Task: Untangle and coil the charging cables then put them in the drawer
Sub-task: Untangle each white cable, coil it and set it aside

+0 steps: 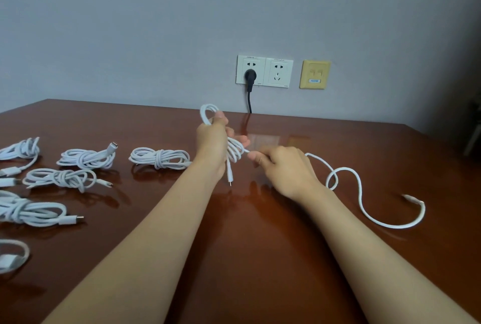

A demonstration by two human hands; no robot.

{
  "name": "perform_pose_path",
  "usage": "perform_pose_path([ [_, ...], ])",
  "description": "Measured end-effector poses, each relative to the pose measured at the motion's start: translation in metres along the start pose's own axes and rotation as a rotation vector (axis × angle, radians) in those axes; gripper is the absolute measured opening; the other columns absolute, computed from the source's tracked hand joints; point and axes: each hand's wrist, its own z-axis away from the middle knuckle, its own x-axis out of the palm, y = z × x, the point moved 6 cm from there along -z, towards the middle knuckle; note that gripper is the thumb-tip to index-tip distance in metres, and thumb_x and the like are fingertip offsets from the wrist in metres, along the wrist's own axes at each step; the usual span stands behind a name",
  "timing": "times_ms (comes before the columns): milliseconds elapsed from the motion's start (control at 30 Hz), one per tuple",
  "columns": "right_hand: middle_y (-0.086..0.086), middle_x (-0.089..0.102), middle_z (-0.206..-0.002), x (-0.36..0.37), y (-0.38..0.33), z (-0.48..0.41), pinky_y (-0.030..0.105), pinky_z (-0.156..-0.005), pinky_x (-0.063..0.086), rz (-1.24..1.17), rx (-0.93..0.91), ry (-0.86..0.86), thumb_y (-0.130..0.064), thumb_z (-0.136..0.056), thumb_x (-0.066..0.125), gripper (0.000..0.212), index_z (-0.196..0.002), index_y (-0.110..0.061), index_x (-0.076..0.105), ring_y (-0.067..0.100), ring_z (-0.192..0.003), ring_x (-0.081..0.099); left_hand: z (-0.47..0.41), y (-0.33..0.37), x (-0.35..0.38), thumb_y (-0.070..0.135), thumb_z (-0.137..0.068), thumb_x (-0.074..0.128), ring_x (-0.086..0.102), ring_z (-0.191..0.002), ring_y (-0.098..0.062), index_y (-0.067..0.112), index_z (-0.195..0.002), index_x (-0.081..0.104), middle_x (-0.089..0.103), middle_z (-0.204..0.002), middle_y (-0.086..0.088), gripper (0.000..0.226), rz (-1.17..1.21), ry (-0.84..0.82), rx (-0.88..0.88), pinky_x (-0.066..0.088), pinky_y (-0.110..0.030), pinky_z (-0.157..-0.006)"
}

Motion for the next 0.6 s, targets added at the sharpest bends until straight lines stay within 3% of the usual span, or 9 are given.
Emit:
perform_pose_path([
  [67,-0.003,0.048,-0.063,0.0,0.002,-0.001,0.031,-0.072,0.028,0.007,0.007,-0.032,-0.048,-0.097,0.034,0.049,-0.086,-0.011,0.064,0.029,-0.088,0.055,-0.002,0.001,-0.004,0.026,-0.101,0.039,0.04,-0.026,-0.009,0.012,-0.075,0.044,0.033,-0.053,0.0,0.03,0.036,0.021,-0.009,0.05,-0.025,-0.043],
  [167,-0.004,0.046,-0.054,0.006,0.015,0.0,0.03,-0.065,0.033,-0.129,0.082,-0.088,-0.053,-0.092,0.044,0.051,-0.076,-0.008,0.063,0.024,-0.071,0.051,-0.008,0.005,-0.012,0.028,-0.1,0.039,0.036,-0.031,-0.01,0.015,-0.072,0.046,0.035,-0.049,0.004,0.032,-0.009,0.074,0.033,0.037,-0.025,-0.048],
  [300,-0.004,0.045,-0.058,0.003,0.028,0.001,0.023,-0.055,0.033,-0.536,0.159,-0.047,-0.03,-0.089,0.061,0.028,-0.064,-0.018,0.06,0.005,-0.052,0.041,-0.011,0.01,-0.022,0.028,-0.099,0.04,0.029,-0.036,-0.009,0.016,-0.07,0.047,0.031,-0.034,0.011,0.033,-0.033,0.149,0.04,0.028,-0.023,-0.045],
  [400,-0.006,0.05,-0.061,-0.008,0.024,-0.003,0.019,-0.06,0.033,-0.617,0.104,-0.023,-0.018,-0.089,0.06,0.031,-0.059,-0.025,0.061,0.005,-0.059,0.042,-0.009,0.013,-0.021,0.03,-0.099,0.042,0.028,-0.041,-0.012,0.016,-0.069,0.047,0.034,-0.046,0.004,0.033,-0.091,0.169,0.052,0.028,-0.023,-0.045],
  [467,-0.016,0.043,-0.048,-0.011,0.015,-0.004,0.011,-0.052,0.028,-0.633,0.065,-0.046,-0.018,-0.09,0.059,0.03,-0.061,-0.025,0.062,0.0,-0.05,0.038,-0.009,0.016,-0.02,0.032,-0.097,0.045,0.03,-0.045,-0.016,0.016,-0.066,0.048,0.033,-0.055,0.0,0.036,-0.186,0.179,0.102,0.029,-0.025,-0.047],
  [600,-0.016,0.037,-0.037,-0.01,0.001,-0.003,0.008,-0.047,0.028,-0.71,0.004,-0.086,-0.016,-0.09,0.06,0.028,-0.063,-0.022,0.061,-0.001,-0.041,0.038,-0.006,0.017,-0.014,0.039,-0.095,0.048,0.033,-0.043,-0.017,0.016,-0.063,0.049,0.036,-0.054,-0.002,0.039,-0.351,0.118,0.152,0.028,-0.026,-0.046],
])
